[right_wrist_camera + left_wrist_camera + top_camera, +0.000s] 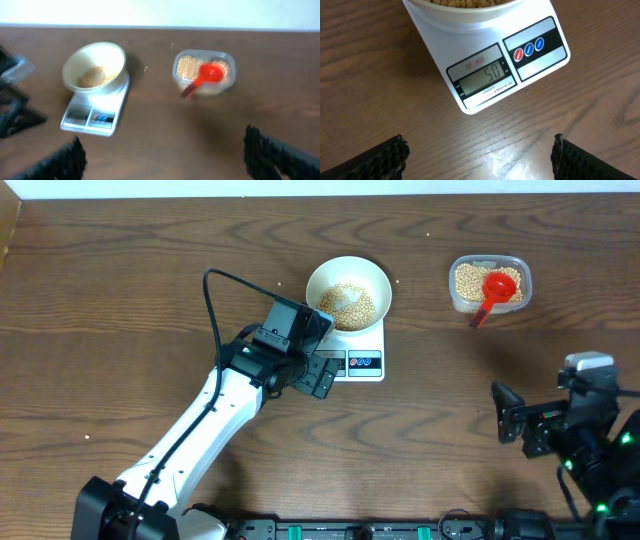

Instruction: Scoop item into bowl and weigh 50g on scale

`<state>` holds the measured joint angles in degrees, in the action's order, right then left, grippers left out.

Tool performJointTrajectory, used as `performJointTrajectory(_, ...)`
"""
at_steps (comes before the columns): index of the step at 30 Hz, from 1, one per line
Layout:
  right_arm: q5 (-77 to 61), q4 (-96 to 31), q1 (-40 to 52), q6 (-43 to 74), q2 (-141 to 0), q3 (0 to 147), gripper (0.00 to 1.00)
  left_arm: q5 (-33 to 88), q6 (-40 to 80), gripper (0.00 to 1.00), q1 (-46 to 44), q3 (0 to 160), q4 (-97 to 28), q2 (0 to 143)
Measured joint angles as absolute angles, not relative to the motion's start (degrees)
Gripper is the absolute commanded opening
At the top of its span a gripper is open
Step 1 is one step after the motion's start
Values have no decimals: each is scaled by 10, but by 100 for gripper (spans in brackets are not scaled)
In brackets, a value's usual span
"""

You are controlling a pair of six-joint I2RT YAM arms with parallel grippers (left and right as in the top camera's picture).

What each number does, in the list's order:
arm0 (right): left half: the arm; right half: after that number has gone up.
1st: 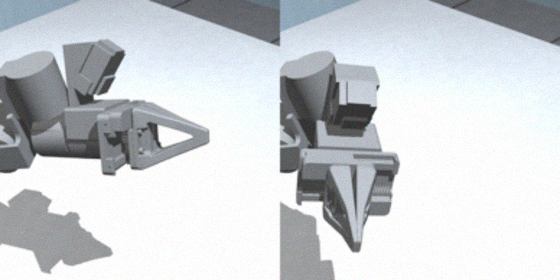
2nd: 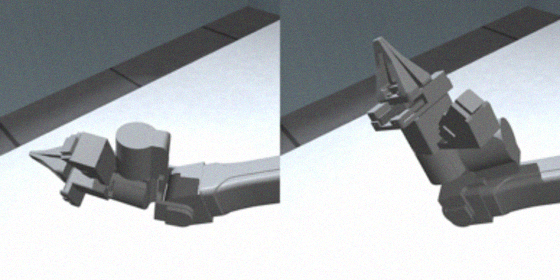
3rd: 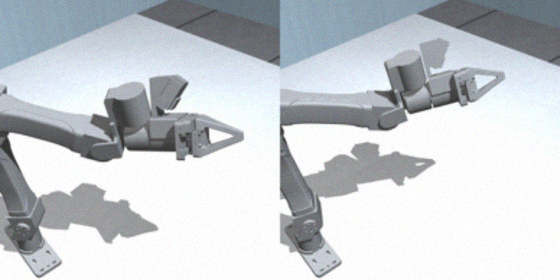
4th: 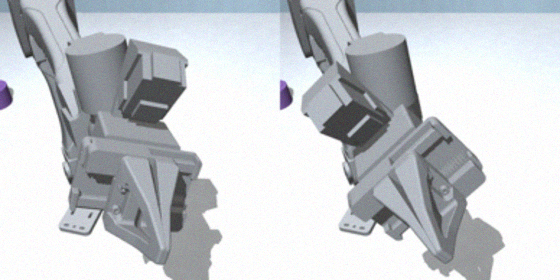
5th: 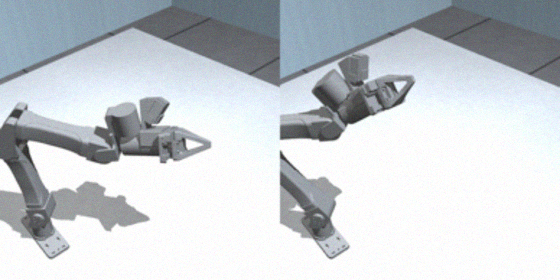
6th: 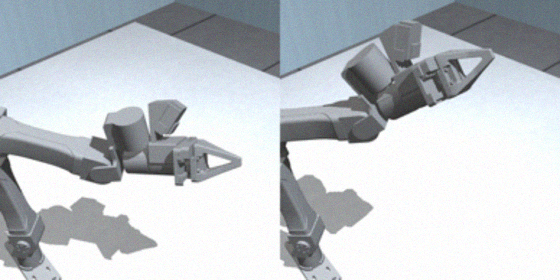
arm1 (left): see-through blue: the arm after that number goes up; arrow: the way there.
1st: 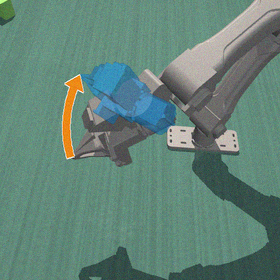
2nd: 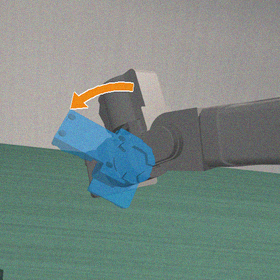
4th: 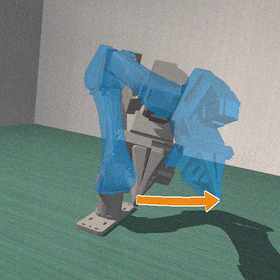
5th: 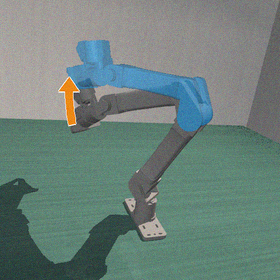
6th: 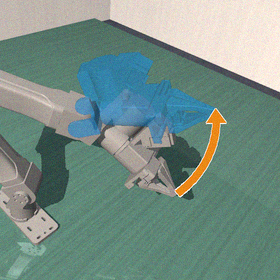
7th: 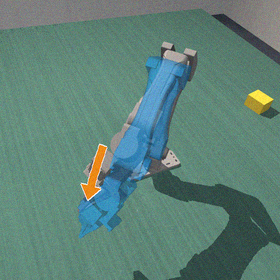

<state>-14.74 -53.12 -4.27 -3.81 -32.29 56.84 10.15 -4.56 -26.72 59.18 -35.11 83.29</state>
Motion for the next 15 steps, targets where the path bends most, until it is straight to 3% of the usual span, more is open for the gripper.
performJointTrajectory(15,-107,-162,-43,-55,-65,152,99,101,-46,93,-267,592,-351,833)
